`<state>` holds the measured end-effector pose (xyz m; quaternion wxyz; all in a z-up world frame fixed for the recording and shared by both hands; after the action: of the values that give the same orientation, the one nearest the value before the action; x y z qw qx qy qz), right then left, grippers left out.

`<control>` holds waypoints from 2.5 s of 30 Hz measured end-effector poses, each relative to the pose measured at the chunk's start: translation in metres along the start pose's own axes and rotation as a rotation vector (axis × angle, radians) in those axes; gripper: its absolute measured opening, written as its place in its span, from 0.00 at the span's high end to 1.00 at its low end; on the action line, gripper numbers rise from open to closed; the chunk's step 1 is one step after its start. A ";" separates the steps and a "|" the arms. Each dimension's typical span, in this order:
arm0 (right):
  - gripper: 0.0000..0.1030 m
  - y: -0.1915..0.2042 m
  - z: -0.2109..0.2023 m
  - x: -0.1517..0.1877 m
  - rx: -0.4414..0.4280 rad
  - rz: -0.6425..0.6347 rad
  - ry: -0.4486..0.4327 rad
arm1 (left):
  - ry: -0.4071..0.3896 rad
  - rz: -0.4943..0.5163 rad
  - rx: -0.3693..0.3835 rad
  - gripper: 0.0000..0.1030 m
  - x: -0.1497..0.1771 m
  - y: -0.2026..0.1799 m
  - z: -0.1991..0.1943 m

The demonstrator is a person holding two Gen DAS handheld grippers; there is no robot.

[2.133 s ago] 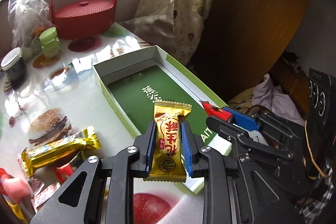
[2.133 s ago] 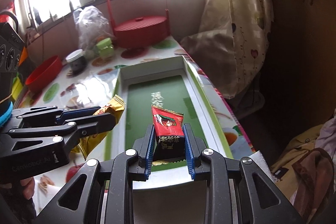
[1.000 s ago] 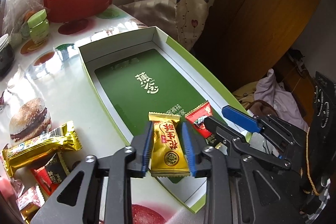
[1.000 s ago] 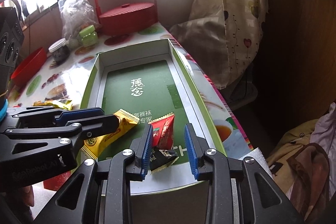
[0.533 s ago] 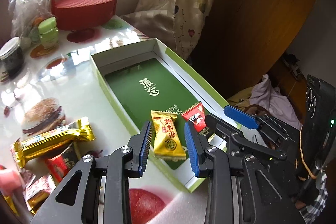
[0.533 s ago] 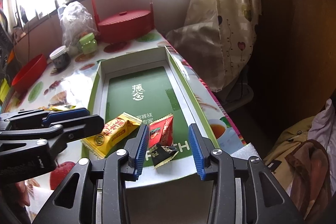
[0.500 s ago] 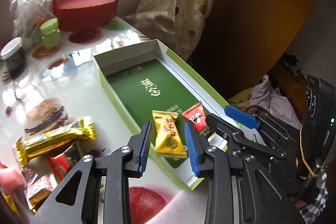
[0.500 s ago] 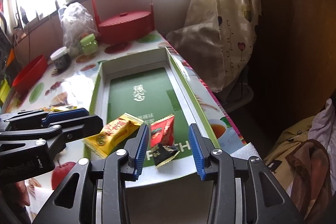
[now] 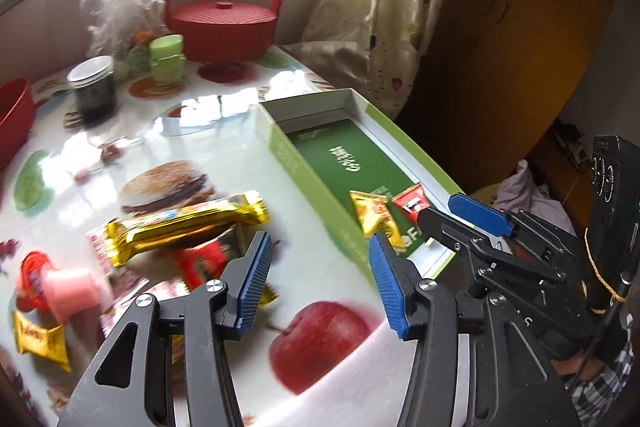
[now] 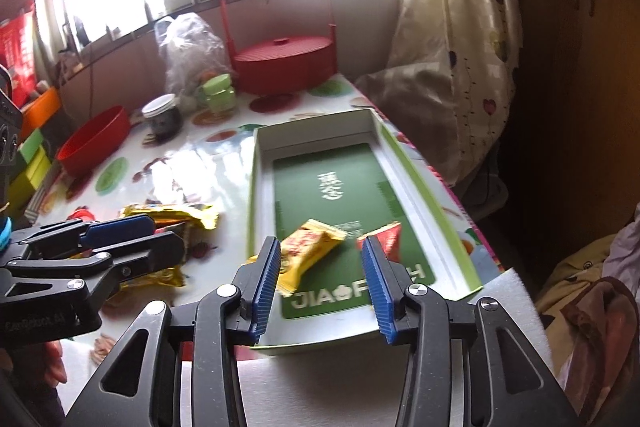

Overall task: Organize snacks
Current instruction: 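Move both open grippers back to the snack pile, then grasp the long yellow snack bar with the right gripper while the left gripper grasps another peanut candy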

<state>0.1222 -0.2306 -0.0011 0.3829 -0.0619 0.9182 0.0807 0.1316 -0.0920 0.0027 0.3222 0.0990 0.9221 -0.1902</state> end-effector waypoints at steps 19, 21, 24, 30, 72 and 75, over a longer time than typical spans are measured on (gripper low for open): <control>0.59 0.072 0.011 0.011 -0.103 -0.102 0.035 | -0.038 -0.089 -0.126 0.50 0.040 0.084 -0.045; 0.59 0.080 0.013 0.012 -0.114 -0.113 0.040 | -0.042 -0.097 -0.133 0.50 0.041 0.089 -0.048; 0.59 0.091 0.017 0.014 -0.133 -0.133 0.052 | -0.043 -0.108 -0.148 0.50 0.045 0.099 -0.050; 0.58 0.121 0.027 0.021 -0.219 -0.186 0.080 | -0.022 -0.131 -0.168 0.50 0.058 0.117 -0.050; 0.46 0.215 0.049 0.080 -0.424 -0.760 0.228 | -0.051 -0.358 -0.284 0.50 0.085 0.211 -0.090; 0.46 0.216 0.052 0.077 -0.416 -0.742 0.216 | -0.046 -0.407 -0.289 0.50 0.086 0.219 -0.087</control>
<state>0.0666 -0.0126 -0.0706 0.2671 -0.4715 0.8327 0.1140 0.0836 0.1481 -0.0523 0.3091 -0.1401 0.9330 -0.1195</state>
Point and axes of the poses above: each gripper's, at about its wrist camera, not at the fingertips, and z roughly the way its jaws point, y to its left, x to its underside, the point moved 9 cm from there along z, roughly the way its jaws point
